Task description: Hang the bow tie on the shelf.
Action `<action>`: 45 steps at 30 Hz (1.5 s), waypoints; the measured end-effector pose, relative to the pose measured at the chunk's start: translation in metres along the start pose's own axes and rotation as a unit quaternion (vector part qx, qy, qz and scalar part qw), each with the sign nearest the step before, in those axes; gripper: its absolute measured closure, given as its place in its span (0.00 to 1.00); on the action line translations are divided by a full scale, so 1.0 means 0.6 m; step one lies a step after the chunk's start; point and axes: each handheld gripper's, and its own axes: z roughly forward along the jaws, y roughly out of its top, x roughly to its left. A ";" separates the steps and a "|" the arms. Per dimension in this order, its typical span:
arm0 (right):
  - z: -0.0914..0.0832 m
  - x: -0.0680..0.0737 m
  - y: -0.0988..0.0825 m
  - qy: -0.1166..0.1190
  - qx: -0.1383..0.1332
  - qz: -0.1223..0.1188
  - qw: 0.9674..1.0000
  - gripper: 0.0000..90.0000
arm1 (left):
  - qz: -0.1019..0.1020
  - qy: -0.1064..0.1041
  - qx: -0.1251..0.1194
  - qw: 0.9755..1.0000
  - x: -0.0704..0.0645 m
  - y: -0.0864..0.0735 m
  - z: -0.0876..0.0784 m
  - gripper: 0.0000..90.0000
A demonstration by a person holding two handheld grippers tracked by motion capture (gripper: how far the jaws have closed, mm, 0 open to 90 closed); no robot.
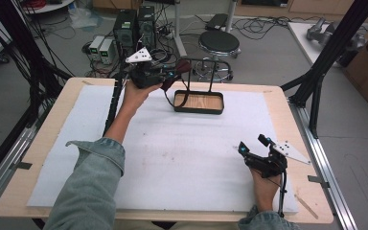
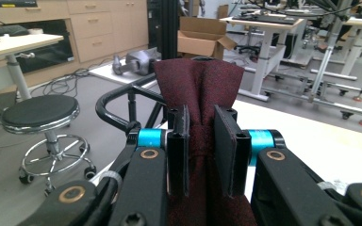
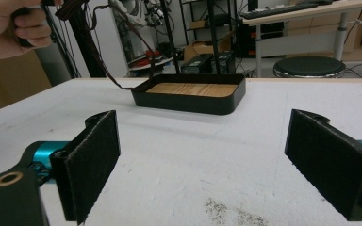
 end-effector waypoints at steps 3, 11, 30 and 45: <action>0.000 0.000 0.000 0.000 0.000 0.000 1.000 0.11 | -0.003 0.003 -0.005 1.000 0.004 0.004 0.008 0.84; 0.000 -0.001 0.000 0.002 0.000 0.002 1.000 0.11 | -0.011 0.018 -0.001 1.000 0.025 0.008 0.024 0.84; 0.001 -0.001 0.000 0.003 0.000 0.003 1.000 0.11 | -0.033 0.044 0.008 0.998 0.058 -0.004 0.022 0.83; 0.001 -0.002 0.000 0.004 0.001 0.002 1.000 0.11 | -0.038 0.063 0.023 0.997 0.070 -0.018 0.017 0.83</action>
